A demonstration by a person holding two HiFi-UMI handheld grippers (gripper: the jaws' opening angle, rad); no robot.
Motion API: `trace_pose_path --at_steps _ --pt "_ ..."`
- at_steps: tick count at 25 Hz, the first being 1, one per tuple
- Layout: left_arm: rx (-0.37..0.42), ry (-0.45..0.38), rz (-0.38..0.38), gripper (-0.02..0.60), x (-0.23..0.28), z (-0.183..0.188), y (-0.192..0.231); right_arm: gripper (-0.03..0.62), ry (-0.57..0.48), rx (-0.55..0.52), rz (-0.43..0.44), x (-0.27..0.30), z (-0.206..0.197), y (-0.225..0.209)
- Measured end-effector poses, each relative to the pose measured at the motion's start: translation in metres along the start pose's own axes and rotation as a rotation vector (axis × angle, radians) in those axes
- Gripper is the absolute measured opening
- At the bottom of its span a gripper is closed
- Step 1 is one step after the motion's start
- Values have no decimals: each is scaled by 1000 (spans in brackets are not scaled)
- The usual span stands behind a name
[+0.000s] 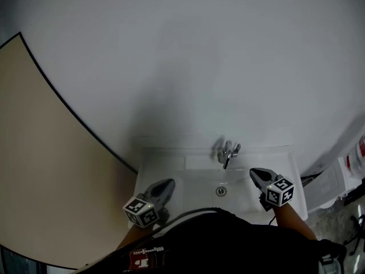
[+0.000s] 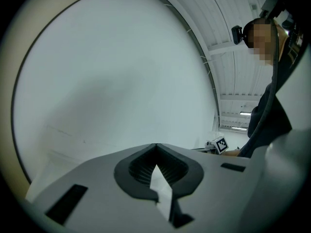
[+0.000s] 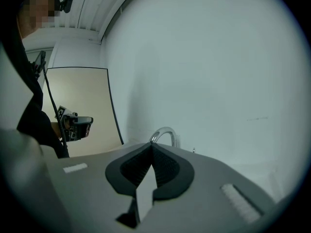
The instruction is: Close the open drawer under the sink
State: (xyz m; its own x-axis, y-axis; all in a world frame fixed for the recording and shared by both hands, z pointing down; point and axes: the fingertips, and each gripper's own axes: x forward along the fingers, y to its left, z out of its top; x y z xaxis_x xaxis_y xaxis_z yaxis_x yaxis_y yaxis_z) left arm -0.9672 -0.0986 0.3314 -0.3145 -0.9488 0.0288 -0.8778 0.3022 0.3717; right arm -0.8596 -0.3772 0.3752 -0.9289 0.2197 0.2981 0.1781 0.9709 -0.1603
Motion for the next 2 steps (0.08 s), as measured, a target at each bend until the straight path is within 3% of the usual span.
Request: trace_pose_path --at_steps 2 --pt "-23 -11 -14 0 -1 0 -6 -2 0 1 -4 -4 -2 1"
